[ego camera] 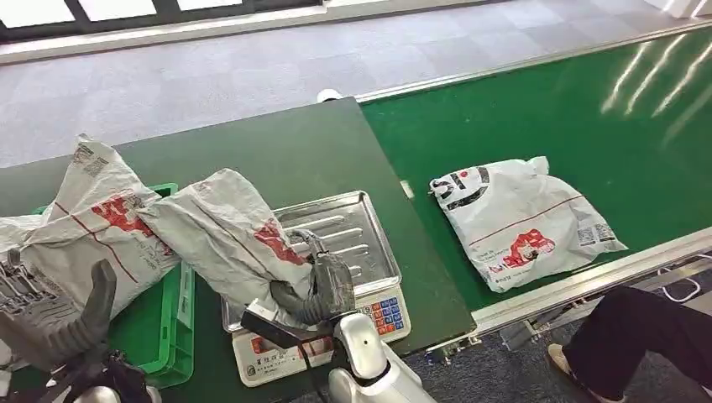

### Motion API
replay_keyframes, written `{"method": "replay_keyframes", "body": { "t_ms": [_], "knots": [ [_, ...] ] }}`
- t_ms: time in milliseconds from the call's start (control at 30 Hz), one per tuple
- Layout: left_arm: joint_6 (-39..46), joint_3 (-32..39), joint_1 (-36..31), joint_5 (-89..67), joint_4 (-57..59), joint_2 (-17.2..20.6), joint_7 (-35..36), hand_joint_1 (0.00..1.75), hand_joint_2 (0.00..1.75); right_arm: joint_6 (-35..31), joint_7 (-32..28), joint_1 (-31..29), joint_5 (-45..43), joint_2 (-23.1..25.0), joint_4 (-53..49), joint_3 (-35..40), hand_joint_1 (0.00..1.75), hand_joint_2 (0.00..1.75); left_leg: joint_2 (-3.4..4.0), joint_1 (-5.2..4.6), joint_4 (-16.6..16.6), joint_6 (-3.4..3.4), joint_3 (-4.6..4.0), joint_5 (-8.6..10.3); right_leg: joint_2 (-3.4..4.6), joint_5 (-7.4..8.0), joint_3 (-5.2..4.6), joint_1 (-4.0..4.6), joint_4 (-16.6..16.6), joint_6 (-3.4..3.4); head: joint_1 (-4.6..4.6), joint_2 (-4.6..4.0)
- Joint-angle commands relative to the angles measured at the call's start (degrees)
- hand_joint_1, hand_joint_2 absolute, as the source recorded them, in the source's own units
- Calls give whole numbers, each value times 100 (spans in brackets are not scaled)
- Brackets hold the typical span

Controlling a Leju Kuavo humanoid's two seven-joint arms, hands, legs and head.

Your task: Moved the parcel from conveyor to table for the left to box.

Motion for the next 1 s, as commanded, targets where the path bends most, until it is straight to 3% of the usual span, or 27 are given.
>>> {"method": "replay_keyframes", "body": {
  "t_ms": [33,133,167,233,400,467,500,567,667,800,967,1000],
  "knots": [
    [496,-170,63,-529,571,-229,586,0,0,-455,-206,25,-180,-284,-210,-40,0,0,-12,-3,-8,4,11,1,-5,-2,13,-3,-9,1,0,0],
    [713,-157,30,-564,661,-302,633,0,0,-683,-255,69,-246,-228,-283,-98,0,0,-21,-2,-15,4,19,3,-9,-2,22,-3,-16,1,0,-2],
    [674,-172,39,-445,616,-300,763,0,175,-850,-382,101,-408,-197,-376,-117,0,0,-18,-2,-9,3,12,3,-9,-1,14,-2,-12,1,0,0],
    [657,-181,58,-395,558,-278,827,0,175,-887,-422,117,-462,-187,-469,-113,0,0,-14,-1,-5,2,6,2,-7,-1,6,-1,-8,1,2,0],
    [448,-258,195,-465,299,-99,659,0,175,-1376,-1812,287,-2391,-342,-1187,48,0,0,-13,-1,-5,3,5,1,-4,-2,5,-1,-8,1,0,-2],
    [376,-233,219,-462,305,-67,671,0,175,-1398,-1883,321,-2487,-360,-1342,36,0,0,-12,-2,-6,4,9,-1,-2,-3,8,-2,-9,2,0,0],
    [302,-264,220,-499,330,-38,720,0,175,-1452,-1964,336,-2549,-365,-1401,38,0,175,-18,0,-20,7,24,-1,0,-2,27,0,-26,1,0,0],
    [114,-473,175,-1073,479,127,1059,0,175,-1560,-2375,389,-2829,-316,-1649,-71,0,175,-15,0,-18,6,22,0,1,0,25,0,-24,1,0,-2],
    [-448,-1087,-227,-3184,1087,385,1602,0,175,-1560,-3962,556,-3113,310,-2347,-992,0,175,-25,-3,-8,2,8,3,-13,-4,11,-4,-7,-1,2,0],
    [-547,-1391,-622,-4120,1545,294,1791,0,175,-1560,-4093,540,-3310,310,-2855,-975,0,175,-56,-5,2,2,-11,11,-45,-6,-3,-5,1,-1,0,0],
    [-547,-1391,-622,-4120,1545,294,1791,0,175,-1560,-4093,540,-3310,310,-2855,-975,0,175,-7,-3,-2,0,3,3,-4,2,2,-3,-3,0,0,0],
    [-575,-1413,-620,-4146,1530,326,1733,0,0,-1560,-4136,544,-3334,310,-2876,-961,0,175,-12,-4,-7,0,7,6,-5,2,6,-3,-6,-2,0,0]
  ]
}}
